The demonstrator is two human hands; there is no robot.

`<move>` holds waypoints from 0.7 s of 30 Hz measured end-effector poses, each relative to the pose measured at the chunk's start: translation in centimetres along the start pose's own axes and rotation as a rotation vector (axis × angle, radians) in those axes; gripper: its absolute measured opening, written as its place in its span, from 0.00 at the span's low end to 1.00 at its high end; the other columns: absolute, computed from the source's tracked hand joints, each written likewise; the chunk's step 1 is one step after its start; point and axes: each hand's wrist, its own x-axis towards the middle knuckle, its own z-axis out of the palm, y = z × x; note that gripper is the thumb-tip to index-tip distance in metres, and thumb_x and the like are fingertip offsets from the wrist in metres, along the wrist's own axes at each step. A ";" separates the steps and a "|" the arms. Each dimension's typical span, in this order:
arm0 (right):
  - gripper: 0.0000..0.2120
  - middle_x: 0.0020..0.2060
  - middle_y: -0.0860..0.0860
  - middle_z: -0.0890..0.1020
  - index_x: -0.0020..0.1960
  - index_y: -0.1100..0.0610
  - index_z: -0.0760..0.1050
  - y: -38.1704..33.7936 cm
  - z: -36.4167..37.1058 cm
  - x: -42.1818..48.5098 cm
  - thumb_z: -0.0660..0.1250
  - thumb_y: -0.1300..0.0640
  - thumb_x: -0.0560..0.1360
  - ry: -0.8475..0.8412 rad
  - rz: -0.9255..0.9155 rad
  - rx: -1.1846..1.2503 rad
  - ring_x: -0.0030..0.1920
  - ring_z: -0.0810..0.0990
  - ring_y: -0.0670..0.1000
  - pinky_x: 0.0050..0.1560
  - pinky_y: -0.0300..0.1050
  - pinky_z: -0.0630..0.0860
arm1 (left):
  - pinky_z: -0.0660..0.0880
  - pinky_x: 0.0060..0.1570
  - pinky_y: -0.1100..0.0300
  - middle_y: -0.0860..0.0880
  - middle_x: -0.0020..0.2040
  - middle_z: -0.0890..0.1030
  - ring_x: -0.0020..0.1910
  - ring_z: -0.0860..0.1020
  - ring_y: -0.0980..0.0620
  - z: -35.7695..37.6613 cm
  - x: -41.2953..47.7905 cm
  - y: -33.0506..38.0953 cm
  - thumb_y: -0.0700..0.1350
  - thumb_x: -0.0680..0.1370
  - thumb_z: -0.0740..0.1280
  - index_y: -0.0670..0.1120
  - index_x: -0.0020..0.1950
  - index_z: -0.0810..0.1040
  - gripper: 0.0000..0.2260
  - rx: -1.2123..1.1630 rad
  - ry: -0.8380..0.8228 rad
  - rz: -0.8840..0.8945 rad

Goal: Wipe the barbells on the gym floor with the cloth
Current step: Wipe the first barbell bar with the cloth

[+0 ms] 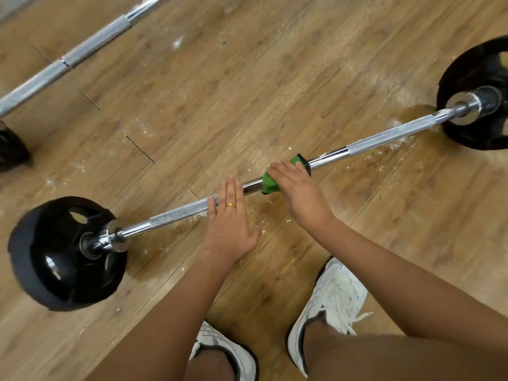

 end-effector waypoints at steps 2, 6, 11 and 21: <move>0.27 0.69 0.55 0.76 0.72 0.59 0.72 0.5 -0.3 -0.1 0.64 0.73 0.75 -0.029 -0.052 -0.001 0.73 0.70 0.59 0.77 0.52 0.54 | 0.39 0.77 0.42 0.42 0.81 0.34 0.80 0.33 0.45 -0.1 -0.3 0.1 0.63 0.79 0.58 0.39 0.81 0.35 0.45 -0.014 -0.008 -0.001; 0.27 0.69 0.57 0.76 0.72 0.61 0.72 -0.5 -0.8 -0.2 0.64 0.74 0.73 -0.003 0.115 0.014 0.73 0.70 0.60 0.77 0.53 0.53 | 0.40 0.78 0.42 0.43 0.81 0.34 0.80 0.33 0.46 0.1 -0.8 0.5 0.61 0.78 0.61 0.40 0.81 0.36 0.47 -0.052 -0.029 -0.009; 0.30 0.71 0.55 0.74 0.73 0.59 0.71 -1.9 -0.5 -1.0 0.63 0.75 0.73 -0.089 -0.022 -0.009 0.75 0.68 0.58 0.77 0.50 0.51 | 0.41 0.78 0.41 0.44 0.81 0.34 0.80 0.33 0.46 0.4 -1.8 0.6 0.60 0.79 0.59 0.41 0.81 0.35 0.44 -0.053 -0.038 0.003; 0.35 0.70 0.54 0.76 0.73 0.57 0.72 -2.7 -0.1 -2.6 0.72 0.74 0.68 -0.058 -0.078 -0.113 0.71 0.73 0.59 0.75 0.54 0.57 | 0.41 0.76 0.35 0.46 0.82 0.35 0.80 0.34 0.48 0.0 -4.8 -0.3 0.61 0.81 0.53 0.43 0.81 0.34 0.40 -0.030 -0.077 -0.164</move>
